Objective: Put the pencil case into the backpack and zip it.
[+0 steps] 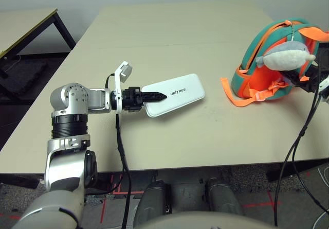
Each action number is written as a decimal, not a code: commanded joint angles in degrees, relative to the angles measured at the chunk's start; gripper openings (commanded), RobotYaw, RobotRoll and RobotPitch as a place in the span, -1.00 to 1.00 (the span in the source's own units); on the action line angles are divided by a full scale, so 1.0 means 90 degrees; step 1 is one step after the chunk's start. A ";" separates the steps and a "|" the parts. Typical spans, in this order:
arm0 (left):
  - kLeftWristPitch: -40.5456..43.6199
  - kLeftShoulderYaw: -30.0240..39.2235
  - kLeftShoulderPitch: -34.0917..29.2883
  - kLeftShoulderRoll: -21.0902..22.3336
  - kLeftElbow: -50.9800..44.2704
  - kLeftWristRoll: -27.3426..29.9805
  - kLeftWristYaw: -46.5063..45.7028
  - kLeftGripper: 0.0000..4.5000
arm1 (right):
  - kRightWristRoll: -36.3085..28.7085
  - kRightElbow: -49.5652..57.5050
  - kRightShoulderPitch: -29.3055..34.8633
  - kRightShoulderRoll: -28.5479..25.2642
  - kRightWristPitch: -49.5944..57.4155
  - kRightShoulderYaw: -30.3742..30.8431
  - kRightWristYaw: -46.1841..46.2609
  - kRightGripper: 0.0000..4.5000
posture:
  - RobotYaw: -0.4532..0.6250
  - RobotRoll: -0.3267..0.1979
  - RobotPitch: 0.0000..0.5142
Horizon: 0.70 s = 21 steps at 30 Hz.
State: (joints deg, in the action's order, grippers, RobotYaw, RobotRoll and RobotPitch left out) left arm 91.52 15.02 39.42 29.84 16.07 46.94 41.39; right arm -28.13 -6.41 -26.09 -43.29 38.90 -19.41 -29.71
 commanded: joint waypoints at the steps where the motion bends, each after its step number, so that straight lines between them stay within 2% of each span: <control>1: 0.0031 -0.0012 0.0133 0.0004 0.0083 0.0023 0.0045 -0.40 | 0.0054 0.0100 0.0011 0.0079 -0.0036 0.0061 -0.0060 -0.06 | -0.33 0.25 -0.99; 5: 0.0036 -0.0089 0.0189 0.0009 0.0124 0.0031 0.0089 -0.40 | 0.0073 0.0164 0.0061 0.0123 -0.0077 0.0076 -0.0094 -0.66 | -0.34 0.25 -0.99; 7: 0.0026 -0.0118 0.0182 0.0004 0.0122 0.0032 0.0100 -0.40 | 0.0055 0.0242 0.0082 0.0118 -0.0033 0.0085 -0.0114 -0.89 | -0.34 0.25 -0.99; 9: 0.0012 -0.0149 0.0182 0.0010 0.0136 0.0029 0.0121 -0.40 | -0.0021 0.0413 0.0078 0.0091 0.0103 0.0094 -0.0148 -0.91 | -0.35 0.25 -0.99; 14: -0.0093 -0.0212 0.0187 0.0035 0.0228 -0.0008 0.0179 -0.40 | -0.0707 0.1663 0.0048 -0.0172 0.1412 -0.0051 -0.0188 -0.91 | -0.36 0.25 -1.00; 21: -0.0298 -0.0297 0.0110 -0.0084 0.0325 -0.0037 0.0193 -0.40 | -0.2793 0.3569 -0.0478 -0.0699 0.4244 -0.0889 -0.0003 -0.91 | -0.40 0.25 -0.96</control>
State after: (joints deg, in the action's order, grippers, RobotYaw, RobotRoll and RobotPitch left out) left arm 89.60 12.62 40.56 29.24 18.34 46.84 42.58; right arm -47.50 21.26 -29.02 -48.73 72.10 -25.23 -29.38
